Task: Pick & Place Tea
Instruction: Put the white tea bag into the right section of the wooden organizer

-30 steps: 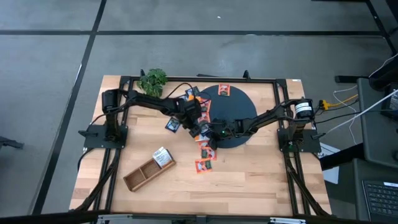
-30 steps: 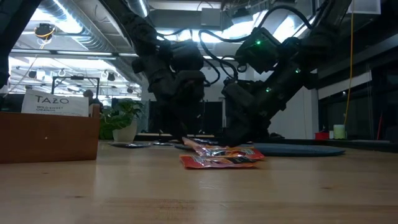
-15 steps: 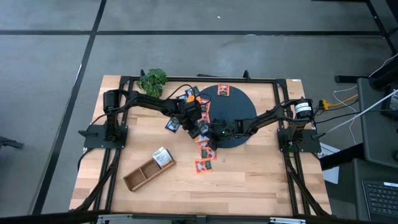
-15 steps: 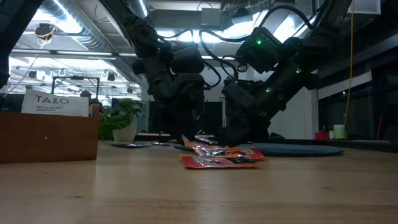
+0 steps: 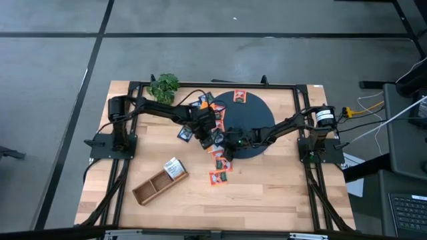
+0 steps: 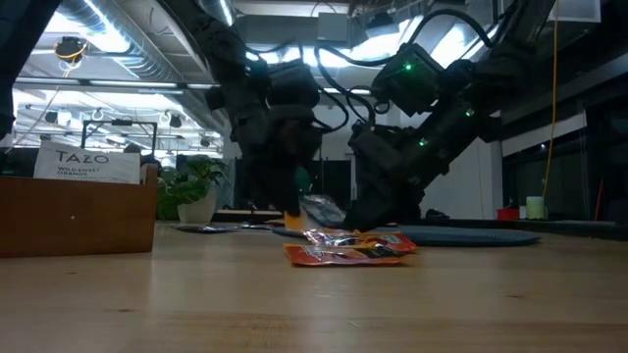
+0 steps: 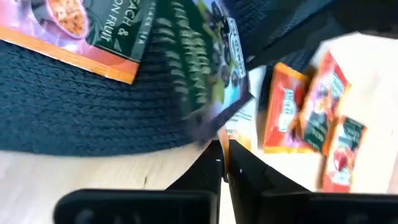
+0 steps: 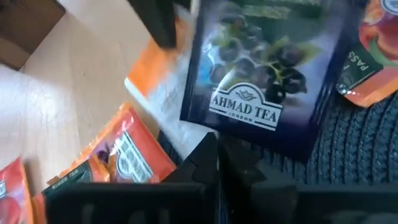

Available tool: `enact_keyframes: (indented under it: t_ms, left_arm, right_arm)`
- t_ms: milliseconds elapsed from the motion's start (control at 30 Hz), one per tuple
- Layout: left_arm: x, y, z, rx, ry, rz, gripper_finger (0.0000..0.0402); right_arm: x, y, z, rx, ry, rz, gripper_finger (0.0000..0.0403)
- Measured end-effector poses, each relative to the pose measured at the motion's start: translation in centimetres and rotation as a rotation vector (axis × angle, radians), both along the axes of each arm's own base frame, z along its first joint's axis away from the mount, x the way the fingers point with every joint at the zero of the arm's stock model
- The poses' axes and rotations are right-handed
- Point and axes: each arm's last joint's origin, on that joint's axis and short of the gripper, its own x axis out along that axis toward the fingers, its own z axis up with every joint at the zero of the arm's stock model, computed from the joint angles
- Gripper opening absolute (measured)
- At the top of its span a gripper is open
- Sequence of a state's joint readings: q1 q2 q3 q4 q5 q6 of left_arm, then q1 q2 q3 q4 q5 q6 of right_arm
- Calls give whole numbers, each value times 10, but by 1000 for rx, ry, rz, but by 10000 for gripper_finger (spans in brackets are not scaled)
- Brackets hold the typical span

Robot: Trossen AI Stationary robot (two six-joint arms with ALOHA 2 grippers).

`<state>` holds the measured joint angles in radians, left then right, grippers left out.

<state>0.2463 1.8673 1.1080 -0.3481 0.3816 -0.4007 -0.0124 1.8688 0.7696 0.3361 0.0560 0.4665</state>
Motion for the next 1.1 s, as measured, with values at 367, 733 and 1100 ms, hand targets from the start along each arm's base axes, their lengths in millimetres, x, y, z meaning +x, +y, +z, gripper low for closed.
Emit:
enact_keyframes:
  t_ms: [367,733,1100]
  left_arm:
    - [-31,3,39,147,100,18,6]
    - [-51,-5,73,349,106,14,6]
    - [-65,-32,108,445,-126,-62,5]
  right_arm:
    - [-4,2,43,18,-127,74,92]
    - [-6,2,70,-6,-234,98,102]
    - [-1,1,79,-117,-328,136,103]
